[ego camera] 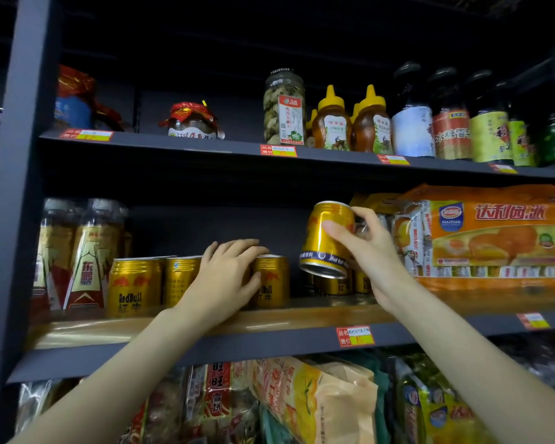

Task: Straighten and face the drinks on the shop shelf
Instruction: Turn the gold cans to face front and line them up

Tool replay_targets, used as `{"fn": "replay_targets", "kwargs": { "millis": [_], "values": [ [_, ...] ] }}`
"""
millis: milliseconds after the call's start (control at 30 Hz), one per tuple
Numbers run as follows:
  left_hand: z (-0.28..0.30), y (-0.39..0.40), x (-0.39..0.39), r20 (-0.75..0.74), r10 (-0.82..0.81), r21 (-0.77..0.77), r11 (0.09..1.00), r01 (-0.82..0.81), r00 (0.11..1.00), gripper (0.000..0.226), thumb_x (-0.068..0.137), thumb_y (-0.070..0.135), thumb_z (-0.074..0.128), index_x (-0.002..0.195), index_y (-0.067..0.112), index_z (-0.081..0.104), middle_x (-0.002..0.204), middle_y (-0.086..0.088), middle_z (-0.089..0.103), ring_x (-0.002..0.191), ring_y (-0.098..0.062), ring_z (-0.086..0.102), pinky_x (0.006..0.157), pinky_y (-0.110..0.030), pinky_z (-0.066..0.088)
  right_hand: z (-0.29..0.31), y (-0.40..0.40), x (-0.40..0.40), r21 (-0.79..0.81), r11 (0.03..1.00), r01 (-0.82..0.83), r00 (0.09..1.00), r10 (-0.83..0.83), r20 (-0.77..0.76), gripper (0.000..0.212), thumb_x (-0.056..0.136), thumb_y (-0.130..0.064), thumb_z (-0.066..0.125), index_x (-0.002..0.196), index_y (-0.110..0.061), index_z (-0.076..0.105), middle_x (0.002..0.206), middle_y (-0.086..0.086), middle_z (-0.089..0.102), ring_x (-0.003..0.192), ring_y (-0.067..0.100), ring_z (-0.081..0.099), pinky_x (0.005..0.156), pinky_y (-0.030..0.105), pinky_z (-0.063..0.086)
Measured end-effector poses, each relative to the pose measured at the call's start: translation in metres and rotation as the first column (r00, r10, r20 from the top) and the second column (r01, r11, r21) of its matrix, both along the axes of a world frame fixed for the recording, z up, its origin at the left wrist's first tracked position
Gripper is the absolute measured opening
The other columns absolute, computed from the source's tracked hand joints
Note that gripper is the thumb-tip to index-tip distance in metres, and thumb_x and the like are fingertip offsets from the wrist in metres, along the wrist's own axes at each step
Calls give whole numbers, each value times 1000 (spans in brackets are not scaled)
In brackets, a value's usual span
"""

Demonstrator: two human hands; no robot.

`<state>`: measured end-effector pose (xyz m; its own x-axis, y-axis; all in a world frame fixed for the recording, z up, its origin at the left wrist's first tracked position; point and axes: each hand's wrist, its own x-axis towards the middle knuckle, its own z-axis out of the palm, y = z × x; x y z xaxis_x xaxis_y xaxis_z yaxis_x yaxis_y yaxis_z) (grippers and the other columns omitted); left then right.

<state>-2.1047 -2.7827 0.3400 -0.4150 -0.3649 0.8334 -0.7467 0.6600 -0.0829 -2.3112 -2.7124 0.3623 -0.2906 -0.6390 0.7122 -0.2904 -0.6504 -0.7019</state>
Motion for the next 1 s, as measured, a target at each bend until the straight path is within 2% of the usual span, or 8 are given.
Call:
{"fn": "replay_targets", "kwargs": {
  "millis": [67, 133, 233, 400, 600, 700, 833, 1000],
  "values": [
    [2, -6, 2, 0, 62, 23, 998, -62, 998, 42, 95, 31, 44, 137, 29, 40, 143, 8, 40, 136, -13, 28, 115, -38, 4, 3, -9, 0, -33, 986, 163, 962, -166, -215, 49, 80, -34, 72, 118, -34, 41, 107, -7, 50, 94, 10, 53, 66, 22, 47],
    [2, -10, 4, 3, 112, 48, 993, -112, 994, 41, 96, 34, 42, 137, 29, 40, 139, 6, 45, 135, -14, 31, 115, -37, 5, 3, -24, 1, -30, 958, 286, 880, -275, -386, 50, 76, -37, 76, 113, -32, 42, 112, -1, 51, 101, 17, 53, 75, 31, 52],
    [-1, -12, 5, -7, 122, 42, 992, -121, 993, 41, 96, 37, 40, 136, 29, 39, 135, 7, 46, 129, -15, 36, 113, -33, 11, -6, -45, 1, 9, 908, 419, 766, -348, -541, 51, 72, -43, 77, 105, -32, 40, 110, 1, 53, 99, 19, 53, 77, 31, 49],
    [-1, -16, 5, -8, 111, 29, 993, -111, 994, 42, 96, 38, 40, 137, 32, 37, 135, 11, 45, 126, -12, 37, 110, -29, 15, -16, -58, -2, 68, 893, 444, 720, -311, -620, 52, 74, -42, 76, 105, -27, 38, 104, -2, 54, 94, 14, 51, 70, 23, 43],
    [5, -18, 1, -90, 14, 84, 996, -7, 996, 37, 96, 36, 42, 133, 35, 42, 129, 12, 49, 123, -12, 42, 107, -34, 24, 4, -41, -21, 32, 883, 468, 517, -244, -820, 48, 81, -30, 72, 124, -25, 51, 139, -1, 40, 120, 14, 44, 88, 23, 38],
    [11, -16, -14, -103, 22, 119, 993, -10, 994, 30, 96, 39, 42, 124, 35, 51, 124, 12, 53, 121, -13, 43, 105, -38, 26, 3, -46, -21, 28, 891, 454, 532, -246, -811, 46, 82, -24, 72, 123, -25, 53, 132, 1, 49, 102, 12, 49, 83, 24, 40],
    [8, -18, -24, -124, 108, 90, 991, -98, 986, 25, 94, 44, 43, 114, 33, 53, 115, 13, 55, 117, -14, 42, 101, -38, 25, 0, -65, -13, -38, 882, 470, 482, -293, -826, 45, 83, -23, 70, 125, -20, 52, 126, 3, 53, 117, 19, 48, 88, 26, 40],
    [7, -18, -23, -141, 110, 106, 990, -95, 984, 24, 93, 45, 43, 112, 33, 53, 115, 12, 55, 116, -13, 40, 98, -36, 24, 3, -90, -3, -88, 837, 540, 375, -333, -865, 44, 85, -23, 69, 125, -16, 52, 122, 6, 55, 114, 23, 51, 87, 30, 45]
  ]
}}
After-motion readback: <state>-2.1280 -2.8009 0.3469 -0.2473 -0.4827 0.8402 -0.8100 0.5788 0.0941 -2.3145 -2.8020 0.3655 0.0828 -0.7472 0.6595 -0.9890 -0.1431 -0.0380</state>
